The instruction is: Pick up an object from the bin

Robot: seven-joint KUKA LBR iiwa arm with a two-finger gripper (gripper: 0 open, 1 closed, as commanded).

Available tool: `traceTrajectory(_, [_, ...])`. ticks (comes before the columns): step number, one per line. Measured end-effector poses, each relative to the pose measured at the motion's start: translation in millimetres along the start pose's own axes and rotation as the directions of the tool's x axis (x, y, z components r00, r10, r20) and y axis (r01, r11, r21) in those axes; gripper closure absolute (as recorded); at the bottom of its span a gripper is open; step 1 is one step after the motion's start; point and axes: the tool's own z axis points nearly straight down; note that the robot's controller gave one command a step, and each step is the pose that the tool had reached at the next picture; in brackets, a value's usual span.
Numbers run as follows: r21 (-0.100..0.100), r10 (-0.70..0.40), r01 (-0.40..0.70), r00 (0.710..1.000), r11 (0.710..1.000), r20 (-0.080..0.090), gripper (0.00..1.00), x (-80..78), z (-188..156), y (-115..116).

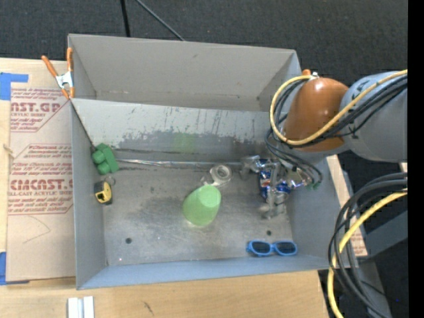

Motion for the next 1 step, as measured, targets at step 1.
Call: traceTrajectory(1, [0.006, -0.158, 0.158, 0.987, 0.987, 0.002, 0.00, 14.4, -25.2, -41.9])
